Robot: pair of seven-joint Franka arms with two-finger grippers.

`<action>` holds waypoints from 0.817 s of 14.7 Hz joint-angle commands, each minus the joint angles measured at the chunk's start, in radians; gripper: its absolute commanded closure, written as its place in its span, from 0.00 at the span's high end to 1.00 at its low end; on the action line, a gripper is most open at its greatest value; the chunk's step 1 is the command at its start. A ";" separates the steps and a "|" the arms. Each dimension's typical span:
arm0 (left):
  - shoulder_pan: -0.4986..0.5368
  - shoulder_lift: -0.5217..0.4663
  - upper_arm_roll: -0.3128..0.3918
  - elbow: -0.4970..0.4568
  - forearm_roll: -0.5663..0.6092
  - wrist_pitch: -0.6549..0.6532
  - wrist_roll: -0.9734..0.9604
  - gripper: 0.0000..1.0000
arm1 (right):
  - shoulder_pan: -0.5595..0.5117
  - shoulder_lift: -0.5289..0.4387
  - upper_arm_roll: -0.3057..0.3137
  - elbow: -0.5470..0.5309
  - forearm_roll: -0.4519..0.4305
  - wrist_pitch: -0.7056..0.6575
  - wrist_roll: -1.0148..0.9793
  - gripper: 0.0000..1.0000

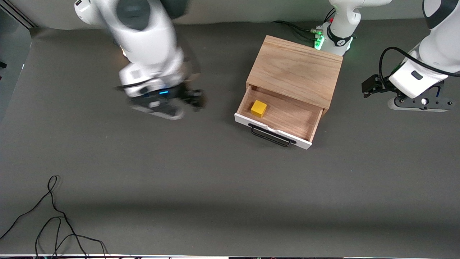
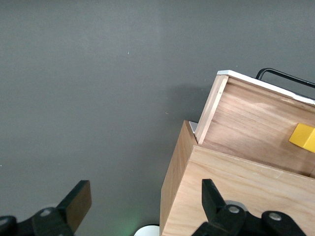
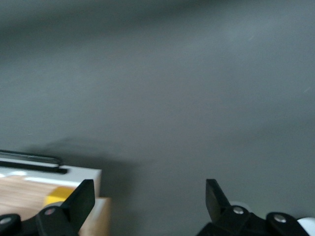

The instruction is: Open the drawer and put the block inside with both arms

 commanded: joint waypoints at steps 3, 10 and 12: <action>0.001 -0.005 0.011 -0.007 0.000 0.012 0.016 1.00 | -0.271 -0.223 0.024 -0.263 -0.002 0.025 -0.425 1.00; 0.003 -0.005 0.011 -0.007 0.000 0.010 0.016 1.00 | -0.490 -0.309 0.013 -0.348 -0.005 0.040 -0.745 1.00; 0.003 -0.005 0.011 -0.007 0.000 0.010 0.014 1.00 | -0.517 -0.307 -0.001 -0.346 -0.006 0.037 -0.769 1.00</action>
